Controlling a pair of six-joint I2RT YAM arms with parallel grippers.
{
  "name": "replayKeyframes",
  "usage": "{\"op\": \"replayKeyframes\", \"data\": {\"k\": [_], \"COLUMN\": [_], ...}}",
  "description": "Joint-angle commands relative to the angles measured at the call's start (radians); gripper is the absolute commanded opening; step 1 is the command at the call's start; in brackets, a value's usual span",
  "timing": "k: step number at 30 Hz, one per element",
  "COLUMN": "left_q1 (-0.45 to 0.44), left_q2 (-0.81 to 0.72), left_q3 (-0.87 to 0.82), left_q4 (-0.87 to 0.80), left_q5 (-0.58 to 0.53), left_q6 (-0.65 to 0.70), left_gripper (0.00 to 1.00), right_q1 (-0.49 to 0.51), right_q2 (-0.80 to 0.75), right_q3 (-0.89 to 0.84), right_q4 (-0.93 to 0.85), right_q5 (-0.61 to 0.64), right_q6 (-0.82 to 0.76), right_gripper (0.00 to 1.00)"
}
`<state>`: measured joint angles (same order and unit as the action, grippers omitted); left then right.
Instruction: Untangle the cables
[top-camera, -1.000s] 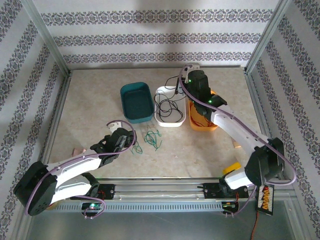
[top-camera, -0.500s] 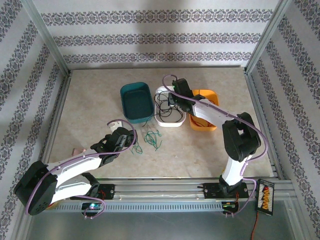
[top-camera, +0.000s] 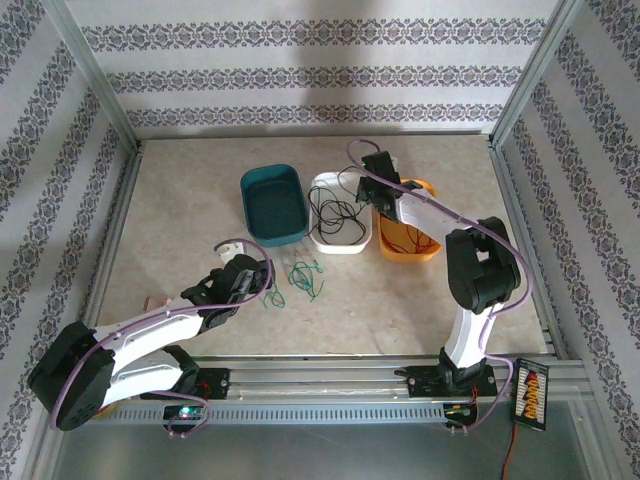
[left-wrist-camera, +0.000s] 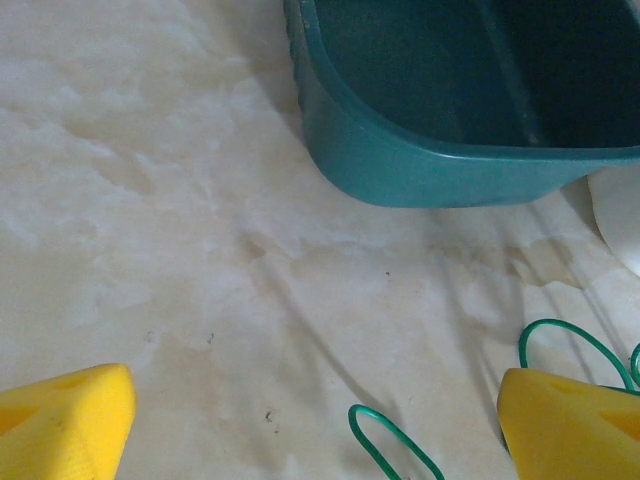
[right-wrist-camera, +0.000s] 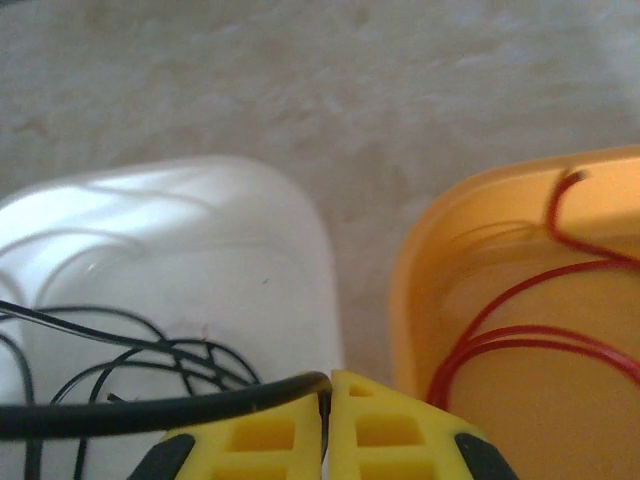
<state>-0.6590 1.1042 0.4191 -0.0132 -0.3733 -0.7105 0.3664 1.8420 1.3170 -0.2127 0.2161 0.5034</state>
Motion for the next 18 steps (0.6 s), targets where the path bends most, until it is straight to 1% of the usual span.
{"op": "replayKeyframes", "data": {"k": [1,6,10,14,18], "left_q1": [0.009,0.009,0.009,0.009,0.009], "left_q2": [-0.015,-0.016,-0.011,-0.007,-0.007], "left_q3": [-0.005,-0.009,-0.008,-0.008,-0.006], "left_q4": [0.007,0.011,0.014,0.015,0.015], "left_q5": [-0.003,-0.006,-0.004,-0.004,-0.003], "left_q6": [-0.003,-0.007,-0.007,-0.009,-0.01], "left_gripper": [0.93,0.93,0.93,0.93,0.93], "right_q1": [-0.026,-0.049,-0.042,-0.011,0.035], "right_q2": [-0.091,-0.144,-0.146,-0.118,-0.074], "right_q3": [-0.016,-0.036,-0.023,-0.006,-0.001], "right_q4": [0.017,0.03,0.034,0.031,0.026], "right_q5": [0.046,0.083,0.093,0.078,0.034], "right_q6": [0.032,0.023,-0.004,-0.034,-0.045], "right_gripper": [0.07,0.07,0.08,0.09,0.09]}}
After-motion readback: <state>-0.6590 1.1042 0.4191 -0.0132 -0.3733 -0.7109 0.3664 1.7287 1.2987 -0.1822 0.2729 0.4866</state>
